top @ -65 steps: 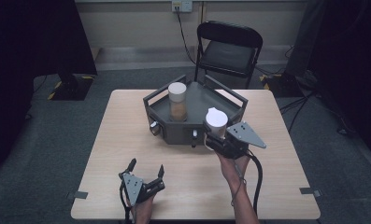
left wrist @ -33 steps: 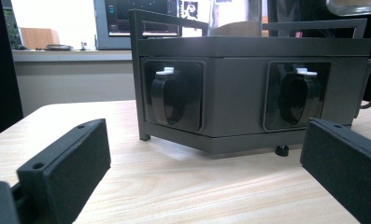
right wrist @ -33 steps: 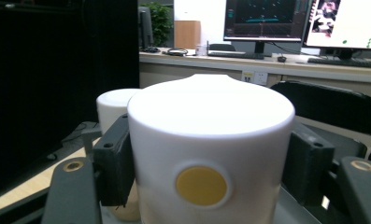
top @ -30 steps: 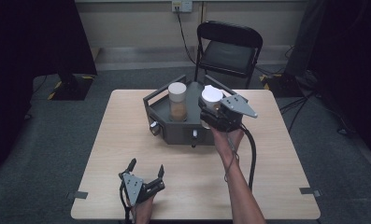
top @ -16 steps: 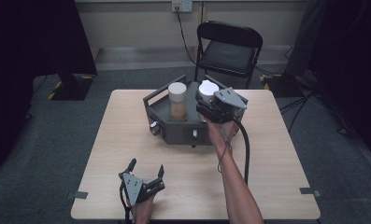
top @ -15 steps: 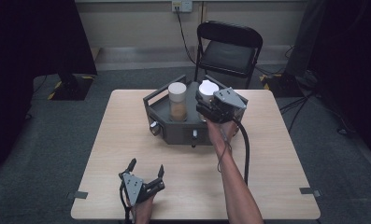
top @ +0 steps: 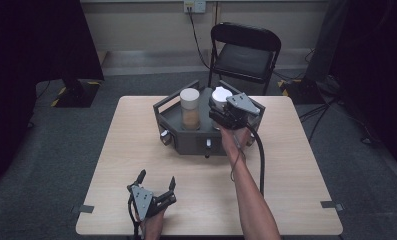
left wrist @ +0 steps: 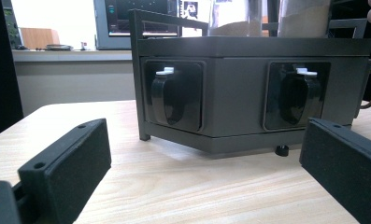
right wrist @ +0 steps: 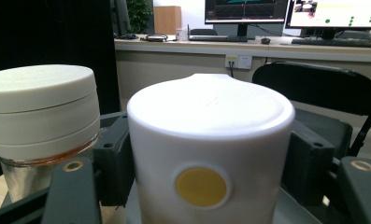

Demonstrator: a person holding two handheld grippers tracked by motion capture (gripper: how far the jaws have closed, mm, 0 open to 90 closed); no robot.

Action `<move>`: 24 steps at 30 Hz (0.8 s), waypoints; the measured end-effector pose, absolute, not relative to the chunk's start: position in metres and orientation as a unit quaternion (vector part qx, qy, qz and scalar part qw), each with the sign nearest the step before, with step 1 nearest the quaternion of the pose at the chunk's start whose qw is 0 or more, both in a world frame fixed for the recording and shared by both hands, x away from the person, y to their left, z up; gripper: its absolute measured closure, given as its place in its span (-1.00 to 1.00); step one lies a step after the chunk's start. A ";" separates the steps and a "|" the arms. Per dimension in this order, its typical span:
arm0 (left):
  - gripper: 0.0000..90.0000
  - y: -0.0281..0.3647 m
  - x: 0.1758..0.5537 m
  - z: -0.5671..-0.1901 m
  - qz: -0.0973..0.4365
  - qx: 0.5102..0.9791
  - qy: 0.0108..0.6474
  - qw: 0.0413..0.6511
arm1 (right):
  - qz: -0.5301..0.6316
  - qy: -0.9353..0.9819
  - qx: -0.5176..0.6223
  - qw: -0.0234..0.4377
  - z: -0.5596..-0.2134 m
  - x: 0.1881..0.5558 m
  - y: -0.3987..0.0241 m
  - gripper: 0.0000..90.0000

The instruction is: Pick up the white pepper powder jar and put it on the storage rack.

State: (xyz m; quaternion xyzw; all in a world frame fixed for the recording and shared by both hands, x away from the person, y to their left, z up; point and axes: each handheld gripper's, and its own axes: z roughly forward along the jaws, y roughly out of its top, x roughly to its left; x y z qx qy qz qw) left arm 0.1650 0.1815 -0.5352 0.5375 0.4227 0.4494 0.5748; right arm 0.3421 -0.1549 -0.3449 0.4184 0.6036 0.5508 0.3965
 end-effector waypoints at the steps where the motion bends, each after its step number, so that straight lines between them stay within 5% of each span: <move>1: -0.97 0.181 0.165 -0.535 0.449 0.537 0.423 0.575 | 0.551 0.604 0.418 0.397 -0.346 0.342 -0.155 -0.33; 24: -0.97 0.182 0.165 -0.535 0.449 0.538 0.423 0.575 | 0.556 0.600 0.418 0.396 -0.354 0.340 -0.156 -0.34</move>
